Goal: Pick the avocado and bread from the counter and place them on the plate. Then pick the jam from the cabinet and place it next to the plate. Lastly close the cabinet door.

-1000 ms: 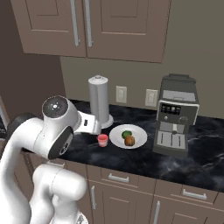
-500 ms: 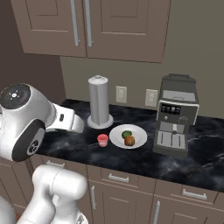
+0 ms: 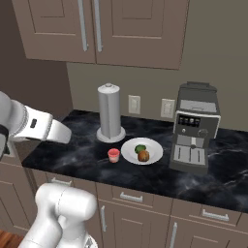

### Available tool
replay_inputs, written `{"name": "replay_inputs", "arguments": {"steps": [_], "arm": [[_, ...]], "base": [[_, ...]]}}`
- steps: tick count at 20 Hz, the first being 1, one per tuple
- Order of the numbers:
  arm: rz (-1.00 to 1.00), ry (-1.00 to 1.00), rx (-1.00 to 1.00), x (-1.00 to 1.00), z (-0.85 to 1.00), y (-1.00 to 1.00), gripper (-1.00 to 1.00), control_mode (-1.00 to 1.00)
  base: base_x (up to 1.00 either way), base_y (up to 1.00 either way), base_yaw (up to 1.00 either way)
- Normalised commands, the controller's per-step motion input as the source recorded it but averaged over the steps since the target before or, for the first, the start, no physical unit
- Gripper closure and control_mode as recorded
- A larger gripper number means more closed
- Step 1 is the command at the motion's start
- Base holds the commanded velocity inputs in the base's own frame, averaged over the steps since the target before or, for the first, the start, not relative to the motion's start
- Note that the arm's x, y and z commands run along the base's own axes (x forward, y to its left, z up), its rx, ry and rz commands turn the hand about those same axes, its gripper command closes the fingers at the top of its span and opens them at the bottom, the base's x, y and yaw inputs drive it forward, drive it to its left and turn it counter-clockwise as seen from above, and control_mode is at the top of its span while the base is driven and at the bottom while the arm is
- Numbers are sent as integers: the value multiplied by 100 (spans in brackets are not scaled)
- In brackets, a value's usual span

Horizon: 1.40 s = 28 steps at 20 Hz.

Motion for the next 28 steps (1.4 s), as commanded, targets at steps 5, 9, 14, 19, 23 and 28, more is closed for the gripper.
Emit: {"name": "replay_inputs", "arguments": {"steps": [5,9,14,19,23,28], "arm": [[-1,0,-2,-8,25,0,-100,-100],[2,0,0,-5,1,0,-100,-100],[10,-15,0,-8,0,0,-100,-100],[9,-23,0,-13,0,1,-100,-100],[3,-16,0,-4,0,12,-100,-100],[0,-3,0,-1,0,4,-100,100]], "base": [[0,0,0],[0,0,0],[0,0,0],[0,0,0],[0,0,0],[-8,19,0]]}}
